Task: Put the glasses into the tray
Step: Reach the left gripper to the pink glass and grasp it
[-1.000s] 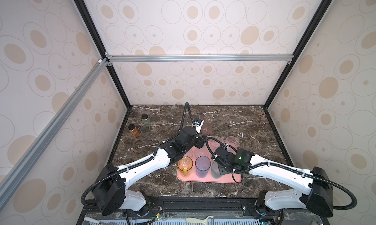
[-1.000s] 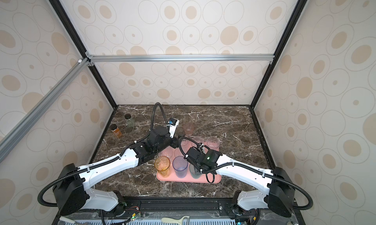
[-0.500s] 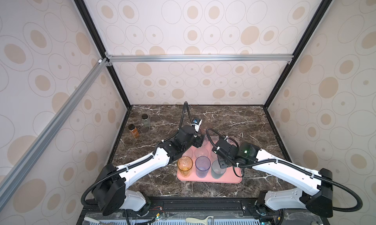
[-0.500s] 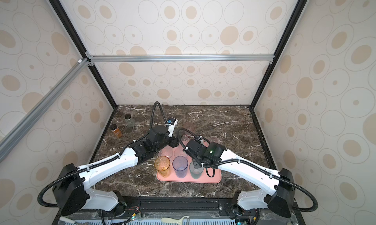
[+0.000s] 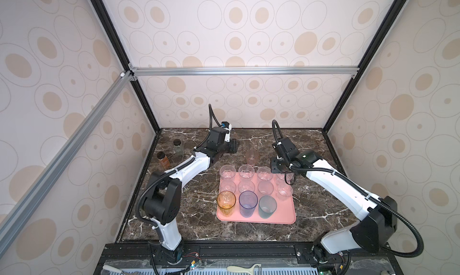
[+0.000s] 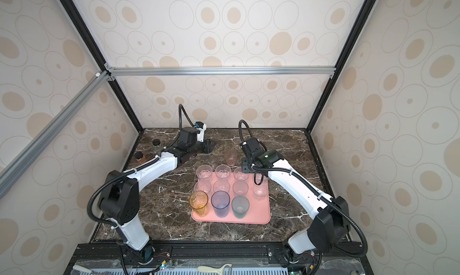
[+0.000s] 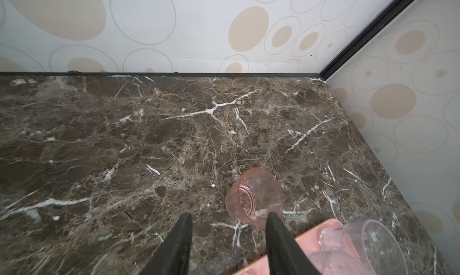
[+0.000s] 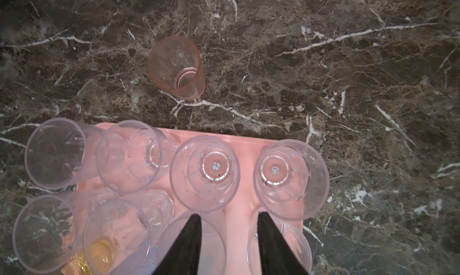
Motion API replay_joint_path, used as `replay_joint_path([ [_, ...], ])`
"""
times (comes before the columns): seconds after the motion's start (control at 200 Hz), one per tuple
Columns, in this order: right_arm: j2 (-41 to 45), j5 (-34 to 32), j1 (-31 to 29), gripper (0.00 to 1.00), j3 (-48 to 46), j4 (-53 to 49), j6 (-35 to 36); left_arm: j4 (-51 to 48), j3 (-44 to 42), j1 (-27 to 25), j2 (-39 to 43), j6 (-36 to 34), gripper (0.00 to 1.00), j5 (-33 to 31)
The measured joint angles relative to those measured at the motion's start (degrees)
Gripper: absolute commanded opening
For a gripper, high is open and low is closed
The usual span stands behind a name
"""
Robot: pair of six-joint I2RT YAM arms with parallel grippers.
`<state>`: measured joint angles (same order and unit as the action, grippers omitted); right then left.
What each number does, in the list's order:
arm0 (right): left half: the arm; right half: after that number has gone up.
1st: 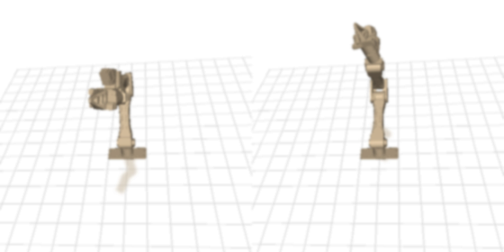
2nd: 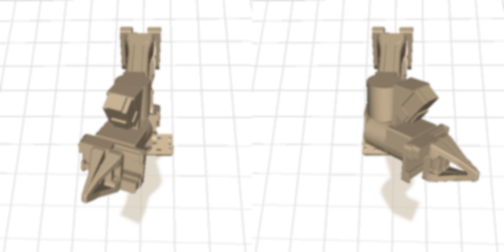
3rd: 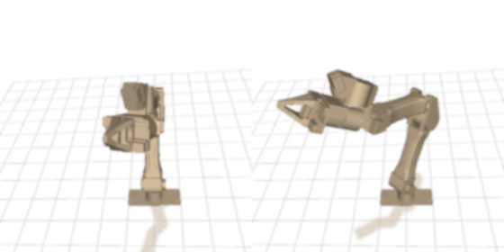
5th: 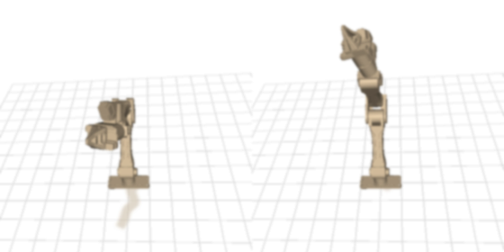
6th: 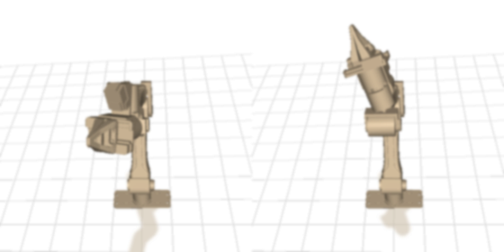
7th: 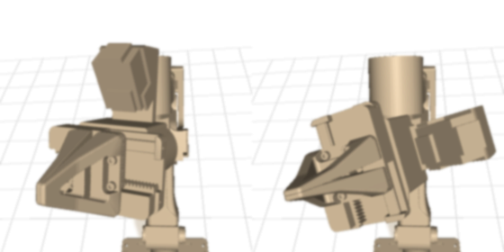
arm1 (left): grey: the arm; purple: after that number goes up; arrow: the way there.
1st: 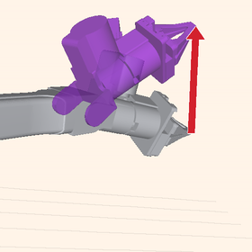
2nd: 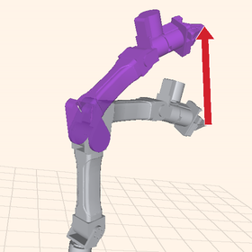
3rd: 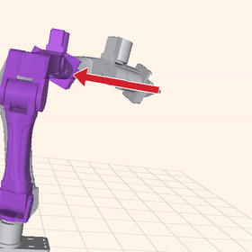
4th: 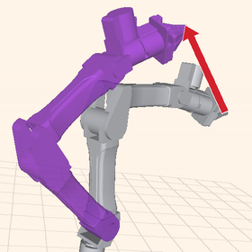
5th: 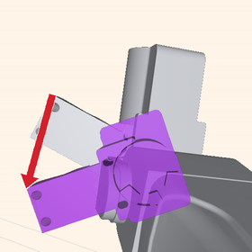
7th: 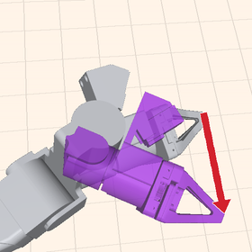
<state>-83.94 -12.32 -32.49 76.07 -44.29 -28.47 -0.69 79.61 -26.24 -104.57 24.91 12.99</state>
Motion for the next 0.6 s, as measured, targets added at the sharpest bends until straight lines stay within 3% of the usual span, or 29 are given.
replay_joint_path([
  [0.23, -1.4, 1.6, 1.7, 0.4, 0.0, 4.9, -0.9, -7.7, 13.3, -1.9, -11.2, -0.8, 0.54, 1.0],
  [0.6, -1.4, 3.0, 3.6, 0.39, -0.9, 6.6, -1.2, -15.6, 16.7, -6.5, -12.7, -6.0, 0.53, -4.0],
])
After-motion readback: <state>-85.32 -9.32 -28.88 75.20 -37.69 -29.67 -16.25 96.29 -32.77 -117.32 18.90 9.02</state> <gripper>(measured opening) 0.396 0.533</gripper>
